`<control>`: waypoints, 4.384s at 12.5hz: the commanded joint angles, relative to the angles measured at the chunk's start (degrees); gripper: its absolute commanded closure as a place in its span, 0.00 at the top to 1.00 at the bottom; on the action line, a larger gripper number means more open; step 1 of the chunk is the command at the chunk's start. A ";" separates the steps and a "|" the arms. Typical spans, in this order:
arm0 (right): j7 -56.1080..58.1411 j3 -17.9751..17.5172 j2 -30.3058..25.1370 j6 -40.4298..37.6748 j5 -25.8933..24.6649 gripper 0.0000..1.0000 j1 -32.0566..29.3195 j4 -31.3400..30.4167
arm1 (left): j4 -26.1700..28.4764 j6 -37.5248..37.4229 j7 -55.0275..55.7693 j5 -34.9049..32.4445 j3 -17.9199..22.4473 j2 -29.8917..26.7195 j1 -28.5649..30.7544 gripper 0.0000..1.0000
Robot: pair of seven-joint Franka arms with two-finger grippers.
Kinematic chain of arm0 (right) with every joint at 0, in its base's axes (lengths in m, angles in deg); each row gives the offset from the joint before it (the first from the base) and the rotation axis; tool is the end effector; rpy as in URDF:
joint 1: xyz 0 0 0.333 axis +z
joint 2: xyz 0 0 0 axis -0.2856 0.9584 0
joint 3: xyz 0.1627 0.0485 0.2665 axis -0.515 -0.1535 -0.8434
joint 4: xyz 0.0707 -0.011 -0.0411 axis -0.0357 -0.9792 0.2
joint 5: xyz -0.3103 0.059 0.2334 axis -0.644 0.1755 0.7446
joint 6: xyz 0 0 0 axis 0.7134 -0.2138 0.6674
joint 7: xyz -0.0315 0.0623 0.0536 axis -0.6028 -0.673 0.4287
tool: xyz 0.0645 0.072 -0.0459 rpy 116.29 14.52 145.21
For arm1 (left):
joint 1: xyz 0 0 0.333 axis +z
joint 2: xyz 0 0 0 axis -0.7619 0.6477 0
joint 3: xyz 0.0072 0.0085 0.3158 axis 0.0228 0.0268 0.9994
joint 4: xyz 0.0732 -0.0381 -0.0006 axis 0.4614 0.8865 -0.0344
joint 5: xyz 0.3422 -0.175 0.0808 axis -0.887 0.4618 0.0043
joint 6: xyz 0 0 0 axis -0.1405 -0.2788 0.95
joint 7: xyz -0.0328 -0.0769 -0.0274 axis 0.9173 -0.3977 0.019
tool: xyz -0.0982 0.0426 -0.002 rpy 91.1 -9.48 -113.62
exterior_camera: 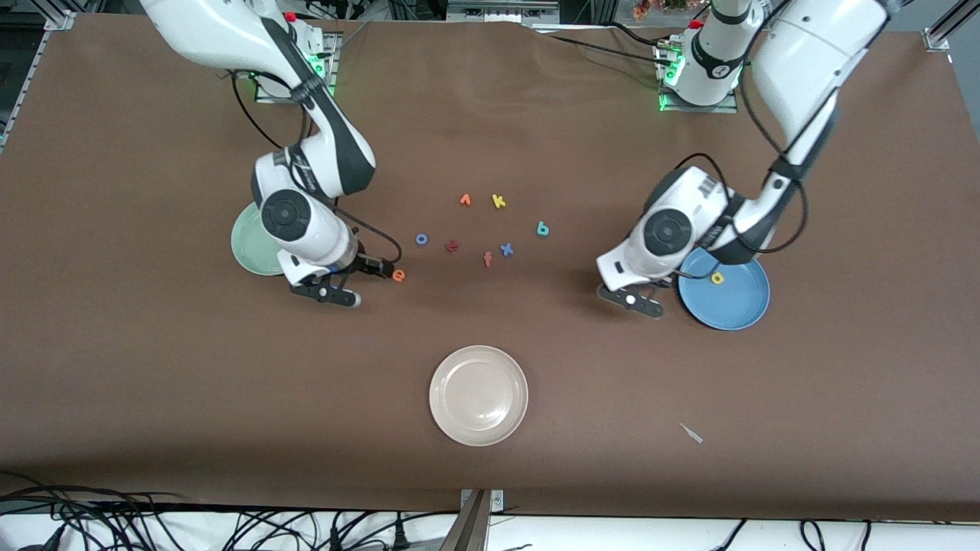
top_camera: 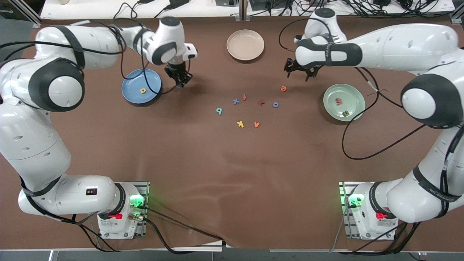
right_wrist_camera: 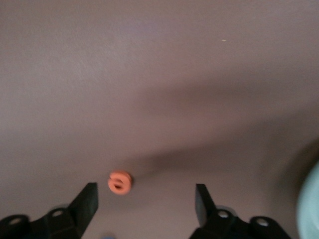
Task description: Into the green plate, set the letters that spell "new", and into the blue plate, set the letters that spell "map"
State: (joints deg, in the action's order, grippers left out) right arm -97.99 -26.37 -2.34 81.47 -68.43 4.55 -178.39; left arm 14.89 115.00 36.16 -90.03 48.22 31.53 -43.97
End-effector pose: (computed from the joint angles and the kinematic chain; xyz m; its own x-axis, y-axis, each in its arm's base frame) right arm 0.5732 0.2733 0.2288 0.9558 -0.2840 -0.0764 -0.2873 -0.9572 -0.0352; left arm 0.5812 -0.2127 0.2274 0.8843 -0.4045 -0.2332 -0.4202 -0.9072 -0.0199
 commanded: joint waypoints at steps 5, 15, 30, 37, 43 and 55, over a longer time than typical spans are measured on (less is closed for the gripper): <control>-6.21 0.04 5.61 5.52 0.62 0.66 4.26 0.82 | -3.18 -11.70 -32.39 1.38 -0.44 0.81 15.14 0.01; -3.59 0.39 4.73 5.35 -0.26 0.17 4.08 0.72 | -2.74 -8.64 -2.67 5.07 -9.83 2.23 12.98 1.00; 47.12 25.69 -16.28 12.16 0.27 0.21 3.38 -34.50 | 10.18 18.00 64.76 -16.61 -16.09 6.44 -4.95 0.97; 48.19 25.79 -18.30 2.93 0.53 1.00 3.81 -27.96 | 10.53 18.62 64.87 -22.44 -16.00 9.17 -5.76 0.78; 45.20 23.77 -14.26 -30.40 0.36 1.00 3.99 3.49 | 11.06 18.45 64.78 -22.44 -16.00 9.08 -5.66 0.28; 45.73 9.14 -31.56 -44.39 -2.78 1.00 -20.89 13.74 | -0.08 -15.26 21.08 -12.42 -24.08 7.15 14.27 0.04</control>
State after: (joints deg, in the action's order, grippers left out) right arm -52.44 -21.61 -30.93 38.64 -77.07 -15.89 -162.02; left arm 17.70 106.42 68.20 -104.43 25.38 39.42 -33.16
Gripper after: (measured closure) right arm 0.000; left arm 0.736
